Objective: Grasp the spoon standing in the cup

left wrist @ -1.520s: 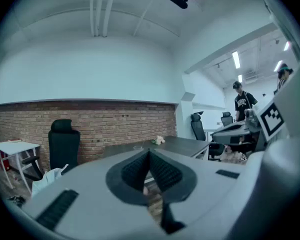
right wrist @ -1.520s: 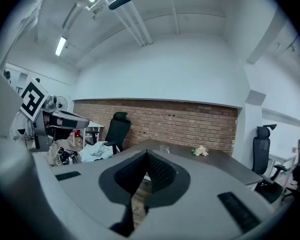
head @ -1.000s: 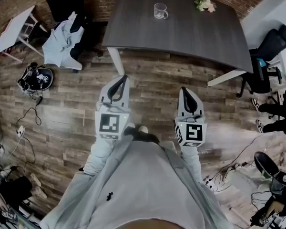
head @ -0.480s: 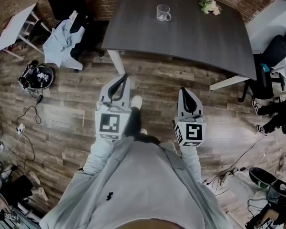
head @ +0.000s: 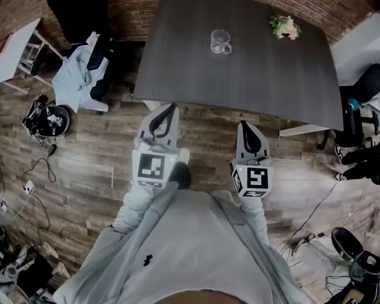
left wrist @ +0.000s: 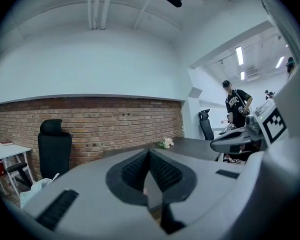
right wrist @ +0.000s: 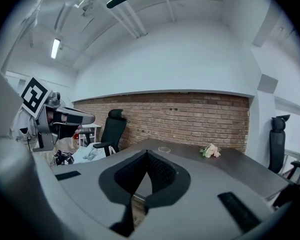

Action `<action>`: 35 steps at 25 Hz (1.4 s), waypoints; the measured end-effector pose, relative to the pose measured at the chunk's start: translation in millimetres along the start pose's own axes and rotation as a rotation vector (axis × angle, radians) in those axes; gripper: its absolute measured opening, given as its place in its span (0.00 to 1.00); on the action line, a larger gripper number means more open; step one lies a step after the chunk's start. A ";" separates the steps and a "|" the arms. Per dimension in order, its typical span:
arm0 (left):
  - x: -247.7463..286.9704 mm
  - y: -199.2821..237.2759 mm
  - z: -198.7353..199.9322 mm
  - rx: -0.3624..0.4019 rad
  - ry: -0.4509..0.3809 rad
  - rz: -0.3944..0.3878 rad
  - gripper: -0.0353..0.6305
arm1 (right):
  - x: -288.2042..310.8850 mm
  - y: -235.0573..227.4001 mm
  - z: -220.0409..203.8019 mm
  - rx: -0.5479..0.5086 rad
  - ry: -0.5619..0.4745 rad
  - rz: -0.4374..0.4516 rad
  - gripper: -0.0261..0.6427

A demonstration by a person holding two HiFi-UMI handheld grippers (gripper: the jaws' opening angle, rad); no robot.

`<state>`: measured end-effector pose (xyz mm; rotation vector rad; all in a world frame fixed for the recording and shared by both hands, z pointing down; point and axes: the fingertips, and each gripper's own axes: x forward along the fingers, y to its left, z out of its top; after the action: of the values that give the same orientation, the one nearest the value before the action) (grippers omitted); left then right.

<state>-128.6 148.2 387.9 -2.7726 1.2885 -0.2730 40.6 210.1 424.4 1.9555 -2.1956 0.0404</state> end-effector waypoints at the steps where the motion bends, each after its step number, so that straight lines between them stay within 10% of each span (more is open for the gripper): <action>1: 9.8 6.7 1.0 0.009 -0.006 -0.008 0.08 | 10.8 -1.9 1.7 0.004 0.003 -0.004 0.06; 21: 98.8 56.1 -18.9 -0.008 0.042 -0.096 0.08 | 91.0 -21.7 -8.5 0.056 0.077 -0.068 0.06; 35: 197.7 72.6 -6.9 -0.023 0.051 -0.016 0.08 | 186.1 -88.0 -4.1 0.049 0.082 0.016 0.06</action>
<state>-59.4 -49.7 410.3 -2.8142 1.2883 -0.3336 108.5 17.4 449.6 1.9260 -2.1774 0.1754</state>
